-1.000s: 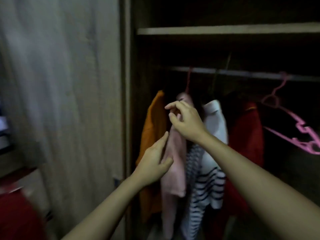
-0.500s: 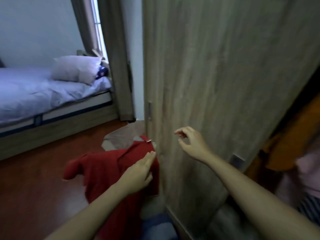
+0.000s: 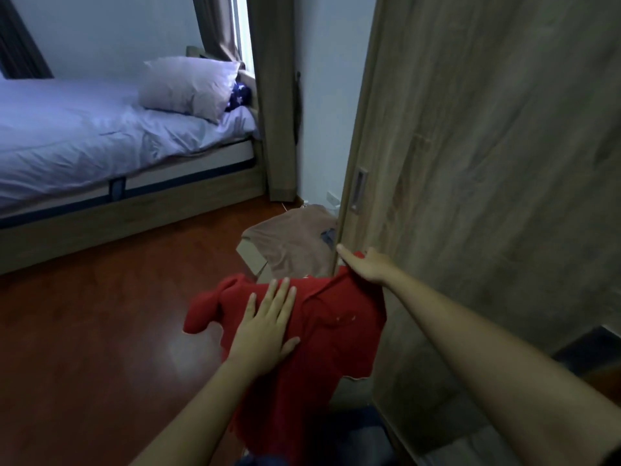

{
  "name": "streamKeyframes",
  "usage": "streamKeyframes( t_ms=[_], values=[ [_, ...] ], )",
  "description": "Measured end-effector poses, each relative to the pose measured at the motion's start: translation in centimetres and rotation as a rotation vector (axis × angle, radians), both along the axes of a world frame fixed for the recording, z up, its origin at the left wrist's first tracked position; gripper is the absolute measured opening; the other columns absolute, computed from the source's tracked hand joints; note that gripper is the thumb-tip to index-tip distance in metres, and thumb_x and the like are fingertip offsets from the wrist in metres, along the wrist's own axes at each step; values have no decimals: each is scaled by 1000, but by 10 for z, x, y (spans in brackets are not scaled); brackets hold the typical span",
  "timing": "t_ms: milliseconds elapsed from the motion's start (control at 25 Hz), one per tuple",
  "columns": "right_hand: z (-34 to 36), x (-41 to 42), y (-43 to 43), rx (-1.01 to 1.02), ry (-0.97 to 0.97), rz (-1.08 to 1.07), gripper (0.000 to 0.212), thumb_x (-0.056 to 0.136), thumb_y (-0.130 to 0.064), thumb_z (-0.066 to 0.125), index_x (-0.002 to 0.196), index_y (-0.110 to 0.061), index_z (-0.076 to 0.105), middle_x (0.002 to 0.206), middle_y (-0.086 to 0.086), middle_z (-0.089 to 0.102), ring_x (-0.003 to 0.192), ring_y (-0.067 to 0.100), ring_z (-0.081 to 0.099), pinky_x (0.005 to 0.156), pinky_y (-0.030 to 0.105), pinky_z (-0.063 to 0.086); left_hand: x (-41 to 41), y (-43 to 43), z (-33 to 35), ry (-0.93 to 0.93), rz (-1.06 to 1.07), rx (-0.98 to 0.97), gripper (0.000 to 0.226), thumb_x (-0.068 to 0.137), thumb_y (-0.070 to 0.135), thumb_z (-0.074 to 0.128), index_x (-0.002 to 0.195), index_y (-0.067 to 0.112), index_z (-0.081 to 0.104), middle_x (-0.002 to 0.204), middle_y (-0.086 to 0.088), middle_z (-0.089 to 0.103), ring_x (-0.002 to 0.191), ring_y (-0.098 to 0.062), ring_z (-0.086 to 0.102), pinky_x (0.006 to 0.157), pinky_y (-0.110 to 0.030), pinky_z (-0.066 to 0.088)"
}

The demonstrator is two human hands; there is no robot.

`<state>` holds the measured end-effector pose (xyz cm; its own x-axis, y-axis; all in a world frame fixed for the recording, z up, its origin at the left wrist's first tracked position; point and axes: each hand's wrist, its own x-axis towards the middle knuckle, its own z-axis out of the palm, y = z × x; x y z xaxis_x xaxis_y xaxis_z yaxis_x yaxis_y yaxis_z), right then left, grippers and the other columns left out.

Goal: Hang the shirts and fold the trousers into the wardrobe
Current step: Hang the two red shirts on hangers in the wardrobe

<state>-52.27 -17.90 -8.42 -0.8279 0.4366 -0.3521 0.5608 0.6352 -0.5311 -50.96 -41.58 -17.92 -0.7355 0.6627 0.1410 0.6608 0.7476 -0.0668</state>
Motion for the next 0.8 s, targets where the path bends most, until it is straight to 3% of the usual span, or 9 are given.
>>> streamKeyframes(
  t_ms=[120, 200, 280, 400, 520, 600, 640, 720, 800],
  values=[
    [-4, -17, -3, 0, -15, 13, 51, 71, -28, 74, 113, -3, 61, 117, 16, 63, 101, 27, 61, 82, 31, 49, -4, -2, -7, 22, 7, 44, 107, 55, 55, 75, 140, 8, 30, 145, -12, 43, 136, -29, 32, 96, -53, 41],
    [-7, -16, -10, 44, 169, 5, 34, 73, -13, 70, 105, -4, 66, 108, 17, 68, 97, 28, 64, 83, 32, 50, -5, -4, -7, 18, 4, 39, 104, 55, 55, 74, 139, 8, 34, 144, -11, 44, 135, -27, 30, 95, -54, 42],
    [0, -7, -19, 30, 386, -1, 33, 73, -7, 69, 106, -6, 67, 105, 15, 70, 99, 28, 65, 85, 33, 51, -3, 0, 2, 18, 26, 95, 83, 67, 58, 62, 132, 10, 47, 137, -10, 53, 130, -28, 45, 92, -54, 48],
    [40, 13, -24, -77, 606, 81, 34, 71, 2, 68, 104, -9, 69, 94, 5, 69, 87, 20, 68, 74, 26, 56, -6, 18, 54, -61, 182, 515, 46, 88, 50, 43, 112, 13, 57, 113, -7, 63, 109, -28, 58, 91, -44, 43],
    [95, 40, -28, -21, 743, 196, 25, 71, 2, 67, 92, -10, 73, 81, 1, 69, 67, 1, 63, 64, 19, 53, -19, 37, 127, -173, 120, 835, 56, 82, 48, 45, 125, 13, 51, 136, -12, 44, 124, -31, 42, 99, -46, 36],
    [129, 59, -31, 109, 858, 214, 19, 67, -2, 66, 81, -14, 73, 69, -5, 66, 59, -3, 57, 61, 16, 46, -29, 46, 174, -239, -41, 701, 79, 64, 61, 37, 132, 22, 48, 151, -7, 27, 135, -30, 25, 107, -53, 27],
    [146, 71, -30, 138, 909, 201, 18, 65, -4, 66, 76, -16, 72, 68, -6, 66, 60, 0, 58, 62, 18, 46, -30, 50, 192, -275, -99, 590, 82, 58, 65, 34, 128, 26, 51, 149, -2, 31, 134, -27, 26, 107, -57, 24],
    [178, 97, -28, 130, 987, 127, 18, 65, -9, 64, 69, -25, 70, 70, -6, 68, 66, 8, 63, 66, 23, 51, -32, 56, 210, -346, -177, 488, 74, 60, 73, 34, 117, 32, 56, 127, 5, 56, 121, -22, 46, 104, -62, 27],
    [211, 122, -21, 120, 1060, 8, 12, 64, -19, 61, 63, -30, 65, 65, -10, 66, 64, 7, 61, 65, 22, 50, -26, 60, 205, -390, -249, 520, 59, 70, 74, 38, 117, 41, 52, 115, 8, 64, 110, -20, 58, 99, -57, 38]
  ],
)
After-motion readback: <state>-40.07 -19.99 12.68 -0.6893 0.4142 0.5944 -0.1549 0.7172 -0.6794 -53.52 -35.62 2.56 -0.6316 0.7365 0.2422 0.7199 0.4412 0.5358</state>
